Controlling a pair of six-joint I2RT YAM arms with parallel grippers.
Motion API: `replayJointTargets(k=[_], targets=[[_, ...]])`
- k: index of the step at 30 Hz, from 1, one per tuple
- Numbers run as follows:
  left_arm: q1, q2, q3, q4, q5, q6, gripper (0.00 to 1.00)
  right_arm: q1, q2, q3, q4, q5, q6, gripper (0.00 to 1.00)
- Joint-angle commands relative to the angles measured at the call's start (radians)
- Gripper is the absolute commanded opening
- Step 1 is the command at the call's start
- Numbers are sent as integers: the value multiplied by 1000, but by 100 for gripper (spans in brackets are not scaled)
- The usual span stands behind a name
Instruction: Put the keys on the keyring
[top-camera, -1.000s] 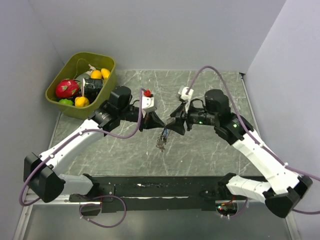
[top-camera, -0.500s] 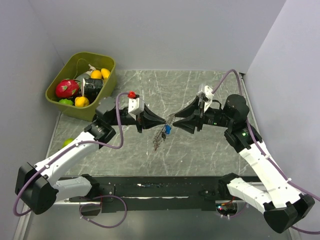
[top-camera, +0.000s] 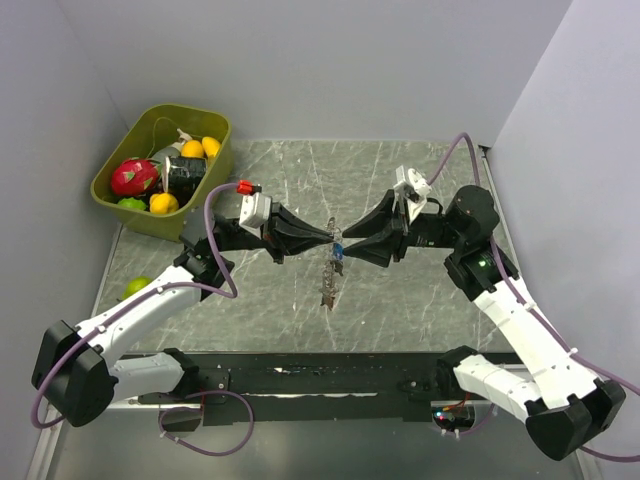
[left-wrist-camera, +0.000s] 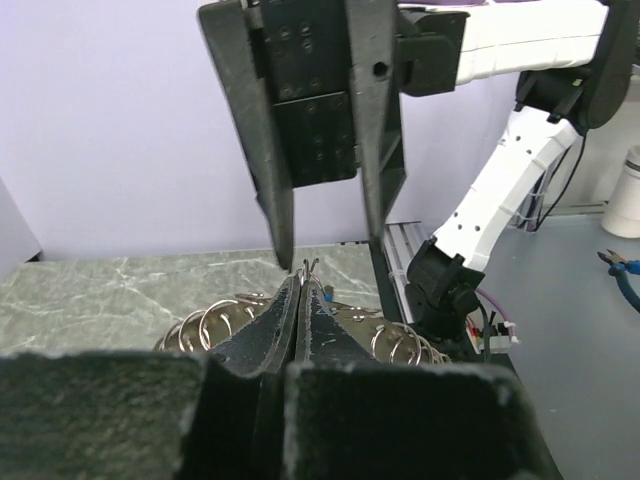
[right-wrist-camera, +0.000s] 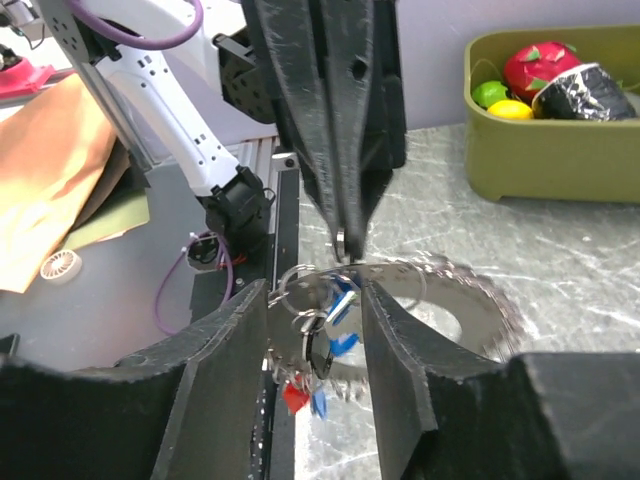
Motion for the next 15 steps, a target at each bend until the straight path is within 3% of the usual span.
replayJointTargets(k=[1, 9, 15], targets=[[-3, -2, 35, 99, 33, -32, 1, 10, 1, -2, 80, 33, 32, 49], [-5, -3, 36, 88, 38, -29, 1, 45, 22, 24, 94, 45, 33, 49], [-5, -6, 39, 82, 41, -26, 1, 90, 57, 52, 16, 79, -20, 40]])
